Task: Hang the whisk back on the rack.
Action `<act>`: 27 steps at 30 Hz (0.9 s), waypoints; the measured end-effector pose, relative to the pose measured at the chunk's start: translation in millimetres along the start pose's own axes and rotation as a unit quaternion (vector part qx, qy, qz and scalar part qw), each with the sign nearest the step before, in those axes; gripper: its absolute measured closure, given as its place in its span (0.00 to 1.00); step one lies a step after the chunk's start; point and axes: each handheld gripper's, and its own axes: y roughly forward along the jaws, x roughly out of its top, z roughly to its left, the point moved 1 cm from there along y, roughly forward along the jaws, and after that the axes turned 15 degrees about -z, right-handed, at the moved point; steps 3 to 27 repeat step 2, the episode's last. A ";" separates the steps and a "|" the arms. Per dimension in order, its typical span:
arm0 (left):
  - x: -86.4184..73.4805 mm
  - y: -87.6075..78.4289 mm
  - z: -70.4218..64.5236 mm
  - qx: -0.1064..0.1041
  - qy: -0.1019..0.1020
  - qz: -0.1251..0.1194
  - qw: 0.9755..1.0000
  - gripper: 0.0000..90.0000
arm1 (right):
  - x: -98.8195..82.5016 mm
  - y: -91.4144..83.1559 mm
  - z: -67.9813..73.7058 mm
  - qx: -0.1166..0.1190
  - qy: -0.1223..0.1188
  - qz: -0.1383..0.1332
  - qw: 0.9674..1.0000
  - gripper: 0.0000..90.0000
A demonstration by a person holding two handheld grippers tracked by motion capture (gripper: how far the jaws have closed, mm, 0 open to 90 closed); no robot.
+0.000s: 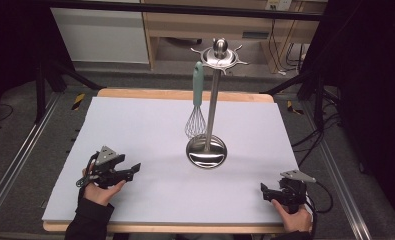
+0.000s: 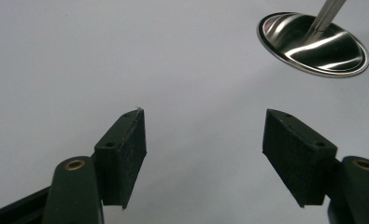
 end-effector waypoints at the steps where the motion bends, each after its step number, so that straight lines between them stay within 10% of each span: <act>1: -1.4 -0.8 2.6 0.003 -0.002 0.001 1.000 0.33 | -0.3 0.3 0.2 0.001 0.003 0.003 1.000 0.10; 27: -2.3 -1.1 3.7 0.006 -0.004 0.001 1.000 0.33 | -0.6 0.9 -0.3 0.001 0.002 0.005 1.000 0.10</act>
